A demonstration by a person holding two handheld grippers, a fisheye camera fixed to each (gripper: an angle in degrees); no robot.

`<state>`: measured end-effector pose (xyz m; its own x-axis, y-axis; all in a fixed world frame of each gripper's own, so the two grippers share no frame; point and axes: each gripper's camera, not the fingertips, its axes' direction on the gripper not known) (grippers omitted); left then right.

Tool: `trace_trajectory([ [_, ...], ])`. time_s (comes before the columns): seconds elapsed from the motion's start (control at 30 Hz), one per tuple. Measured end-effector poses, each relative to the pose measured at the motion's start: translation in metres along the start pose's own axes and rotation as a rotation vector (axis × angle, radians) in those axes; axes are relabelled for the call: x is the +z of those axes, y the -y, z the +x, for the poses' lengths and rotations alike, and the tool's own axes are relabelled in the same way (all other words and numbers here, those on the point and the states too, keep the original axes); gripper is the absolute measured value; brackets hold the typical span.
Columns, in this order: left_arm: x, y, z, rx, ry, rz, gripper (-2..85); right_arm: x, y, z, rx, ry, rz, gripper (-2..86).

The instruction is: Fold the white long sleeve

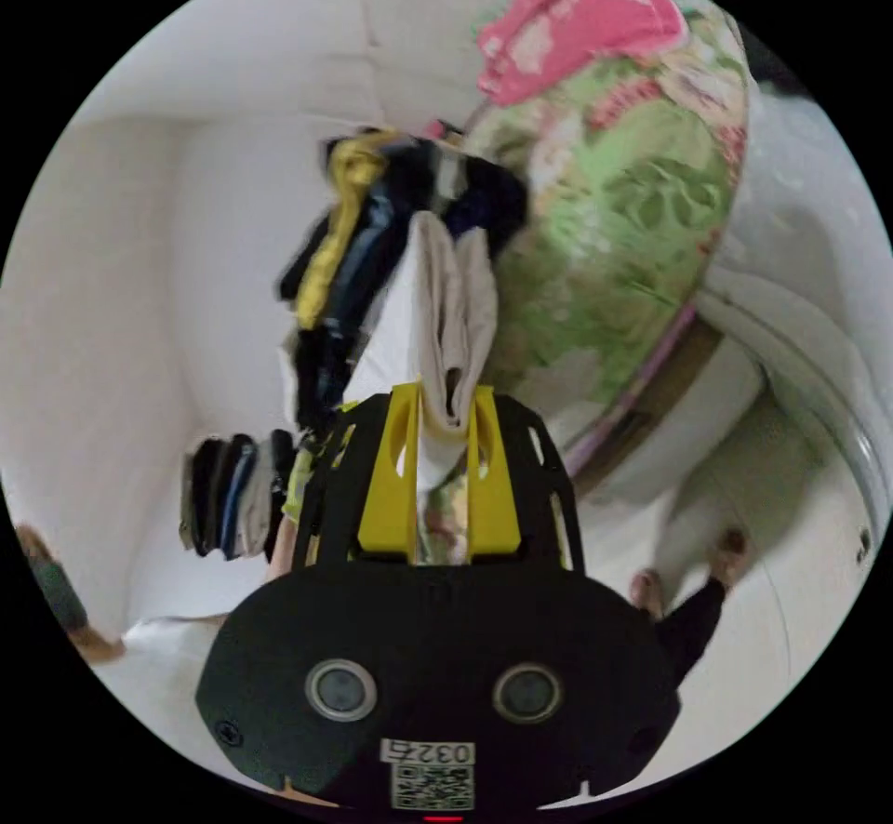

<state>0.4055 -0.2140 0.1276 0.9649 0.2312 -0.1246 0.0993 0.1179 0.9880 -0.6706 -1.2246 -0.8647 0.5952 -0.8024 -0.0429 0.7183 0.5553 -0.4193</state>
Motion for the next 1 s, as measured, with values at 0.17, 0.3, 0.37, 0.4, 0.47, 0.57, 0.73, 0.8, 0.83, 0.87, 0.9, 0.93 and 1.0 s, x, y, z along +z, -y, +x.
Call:
trace_trajectory([
  [0.17, 0.023, -0.058, -0.04, -0.139, 0.208, 0.024, -0.7, 0.022, 0.019, 0.097, 0.161, -0.208, -0.083, 5.4],
  [0.3, 0.027, -0.099, -0.018, -0.026, 0.193, 0.05, -0.8, 0.046, 0.01, 0.084, -0.033, -0.287, -0.17, 5.2],
  [0.37, 0.047, -0.11, -0.007, 0.055, 0.218, -0.03, -0.8, 0.069, 0.014, 0.074, -0.133, -0.291, -0.199, 5.1],
  [0.4, 0.052, -0.112, -0.007, 0.063, 0.243, -0.048, -0.8, 0.075, 0.016, 0.072, -0.16, -0.293, -0.202, 5.0],
  [0.47, 0.059, -0.109, -0.012, 0.064, 0.296, -0.066, -0.7, 0.096, 0.026, 0.066, -0.231, -0.306, -0.226, 5.0],
  [0.57, 0.043, -0.093, -0.008, 0.078, 0.282, 0.003, -0.3, 0.11, 0.037, 0.064, -0.256, -0.324, -0.247, 5.3],
  [0.73, 0.027, -0.073, -0.028, -0.089, 0.37, 0.057, 5.5, 0.103, 0.052, 0.059, -0.248, -0.46, -0.187, 8.5],
  [0.8, 0.029, -0.064, -0.039, -0.131, 0.335, 0.058, 6.0, 0.105, 0.057, 0.067, -0.21, -0.446, -0.215, 8.0],
  [0.83, 0.035, -0.054, -0.044, -0.148, 0.328, 0.026, 5.4, 0.111, 0.06, 0.073, -0.183, -0.431, -0.253, 6.1],
  [0.87, 0.045, -0.042, -0.047, -0.148, 0.337, -0.016, 4.2, 0.121, 0.061, 0.078, -0.161, -0.412, -0.311, 4.2],
  [0.9, 0.051, -0.036, -0.047, -0.134, 0.339, -0.042, 3.9, 0.125, 0.061, 0.078, -0.158, -0.402, -0.329, 3.2],
  [0.93, 0.059, -0.024, -0.044, -0.119, 0.367, -0.086, 3.3, 0.128, 0.06, 0.074, -0.165, -0.403, -0.319, 1.7],
  [1.0, 0.065, -0.009, -0.033, -0.073, 0.425, -0.118, 3.1, 0.129, 0.058, 0.063, -0.176, -0.368, -0.31, 0.4],
])
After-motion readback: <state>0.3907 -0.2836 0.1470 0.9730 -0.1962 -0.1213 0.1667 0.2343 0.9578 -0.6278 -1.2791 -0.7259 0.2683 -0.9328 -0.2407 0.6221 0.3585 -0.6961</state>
